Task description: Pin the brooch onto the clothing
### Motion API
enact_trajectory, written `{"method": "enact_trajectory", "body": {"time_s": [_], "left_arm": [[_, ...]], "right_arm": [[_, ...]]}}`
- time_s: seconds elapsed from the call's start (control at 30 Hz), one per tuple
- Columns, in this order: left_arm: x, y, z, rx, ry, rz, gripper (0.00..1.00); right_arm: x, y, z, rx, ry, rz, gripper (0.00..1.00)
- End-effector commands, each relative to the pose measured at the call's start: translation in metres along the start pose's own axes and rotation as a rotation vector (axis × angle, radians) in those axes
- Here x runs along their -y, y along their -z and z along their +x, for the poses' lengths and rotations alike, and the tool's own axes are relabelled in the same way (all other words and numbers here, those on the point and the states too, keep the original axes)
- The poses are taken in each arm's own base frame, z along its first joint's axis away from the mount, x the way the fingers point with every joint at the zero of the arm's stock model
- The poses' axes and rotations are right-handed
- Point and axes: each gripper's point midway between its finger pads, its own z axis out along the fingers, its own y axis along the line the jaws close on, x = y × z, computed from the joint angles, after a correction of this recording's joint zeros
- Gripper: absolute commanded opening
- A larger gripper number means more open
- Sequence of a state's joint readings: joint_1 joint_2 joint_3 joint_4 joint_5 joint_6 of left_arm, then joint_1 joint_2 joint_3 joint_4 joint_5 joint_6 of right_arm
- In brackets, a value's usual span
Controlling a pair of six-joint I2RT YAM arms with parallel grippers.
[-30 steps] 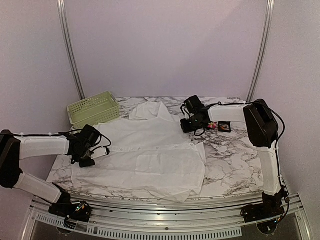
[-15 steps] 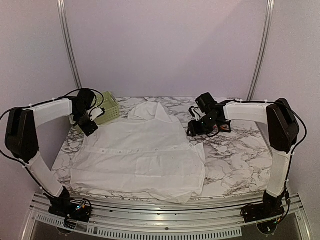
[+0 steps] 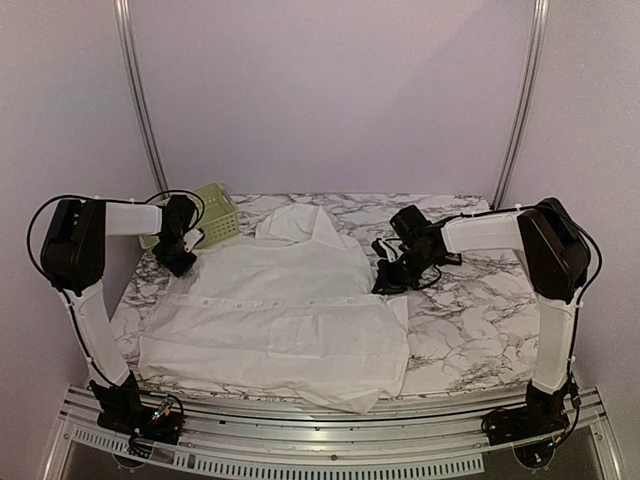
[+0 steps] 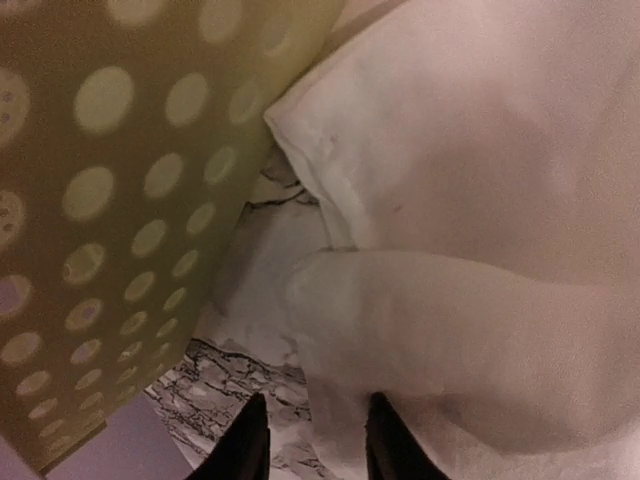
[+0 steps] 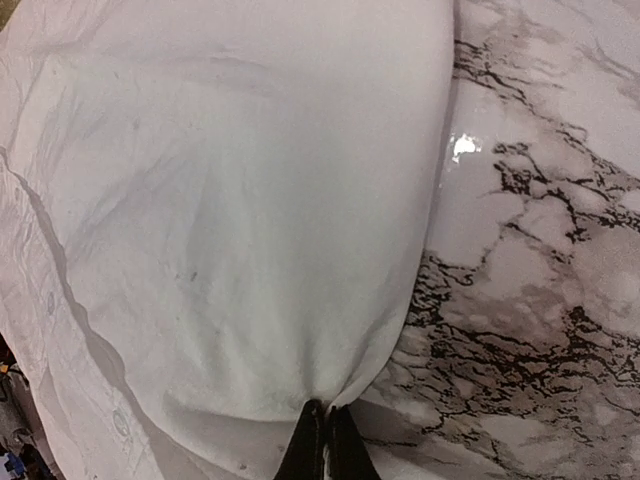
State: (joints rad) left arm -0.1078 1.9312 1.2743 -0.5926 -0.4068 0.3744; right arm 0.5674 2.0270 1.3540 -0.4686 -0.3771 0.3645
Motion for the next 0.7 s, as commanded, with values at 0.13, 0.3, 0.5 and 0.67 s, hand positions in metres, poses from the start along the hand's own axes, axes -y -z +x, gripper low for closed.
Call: {"method": "enact_trajectory", "body": {"time_s": [0.13,0.3,0.5,0.67], "left_arm": [[0.025,-0.006,0.015,0.018,-0.014,0.093,0.00],[0.037,0.000,0.013,0.048,-0.027,0.134,0.00],[0.040,0.001,-0.003,0.069,-0.041,0.114,0.00],[0.016,0.006,-0.019,0.083,-0.034,0.020,0.00]], "right_arm": [[0.049,0.033,0.011,0.085,-0.134,0.151,0.00],[0.057,0.052,0.020,0.115,-0.128,0.191,0.00],[0.061,0.058,0.009,0.156,-0.114,0.229,0.00],[0.073,0.063,-0.026,0.222,-0.097,0.272,0.00]]}}
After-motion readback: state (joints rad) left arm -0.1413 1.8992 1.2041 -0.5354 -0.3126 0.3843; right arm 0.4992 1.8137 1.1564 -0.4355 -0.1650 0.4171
